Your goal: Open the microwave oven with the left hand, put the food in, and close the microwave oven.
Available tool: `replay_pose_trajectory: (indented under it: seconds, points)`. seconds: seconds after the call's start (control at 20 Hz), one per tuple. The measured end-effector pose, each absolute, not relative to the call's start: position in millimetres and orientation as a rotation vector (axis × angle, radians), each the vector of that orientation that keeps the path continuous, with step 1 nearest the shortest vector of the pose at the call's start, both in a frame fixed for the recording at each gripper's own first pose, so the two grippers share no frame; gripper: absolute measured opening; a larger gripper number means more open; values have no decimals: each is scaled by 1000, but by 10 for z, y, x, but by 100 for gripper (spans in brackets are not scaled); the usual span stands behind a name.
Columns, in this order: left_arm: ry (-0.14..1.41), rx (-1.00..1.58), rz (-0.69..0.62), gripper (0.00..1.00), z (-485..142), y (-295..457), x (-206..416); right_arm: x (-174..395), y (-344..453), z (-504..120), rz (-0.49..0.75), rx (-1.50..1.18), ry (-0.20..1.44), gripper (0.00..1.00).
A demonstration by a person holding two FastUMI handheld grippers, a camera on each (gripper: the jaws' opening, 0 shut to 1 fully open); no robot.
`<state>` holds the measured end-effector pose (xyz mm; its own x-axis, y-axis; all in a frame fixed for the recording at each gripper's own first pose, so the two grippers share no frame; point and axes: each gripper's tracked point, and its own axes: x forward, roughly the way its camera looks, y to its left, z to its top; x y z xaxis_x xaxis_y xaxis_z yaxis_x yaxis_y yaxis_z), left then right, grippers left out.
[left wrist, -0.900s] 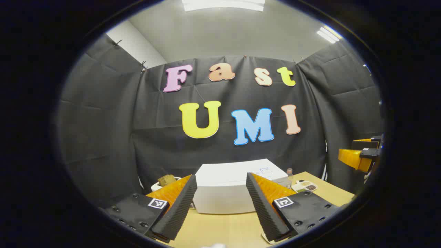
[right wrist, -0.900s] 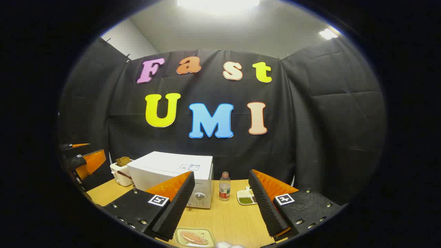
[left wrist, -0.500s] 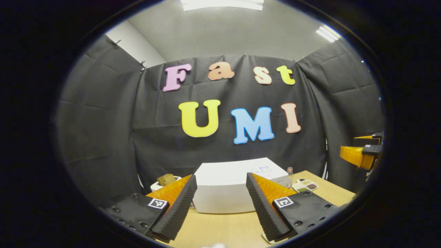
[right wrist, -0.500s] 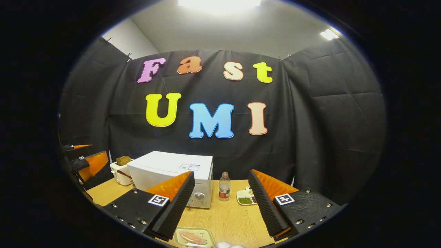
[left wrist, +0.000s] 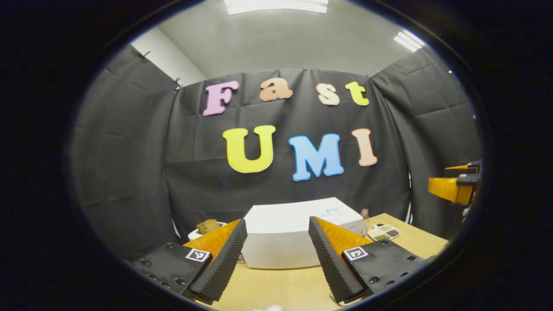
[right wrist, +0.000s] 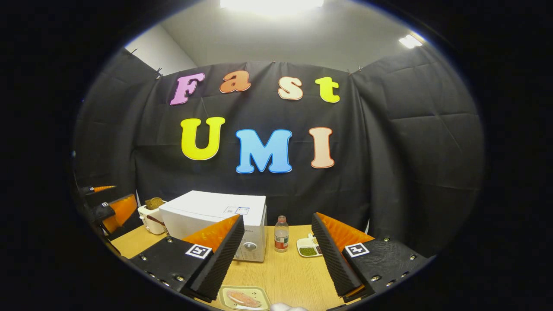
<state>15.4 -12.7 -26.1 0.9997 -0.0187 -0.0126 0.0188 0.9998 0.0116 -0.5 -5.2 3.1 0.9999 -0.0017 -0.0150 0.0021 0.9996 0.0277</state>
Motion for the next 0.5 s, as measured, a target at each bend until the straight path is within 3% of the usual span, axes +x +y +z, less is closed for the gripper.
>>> replay_pose_trajectory:
  seconds: [0.5]
  points:
    - [143, -40, -109, 96, -1872, -1277, 1267, 41, -398, 82, -73, 39, 85, 96]
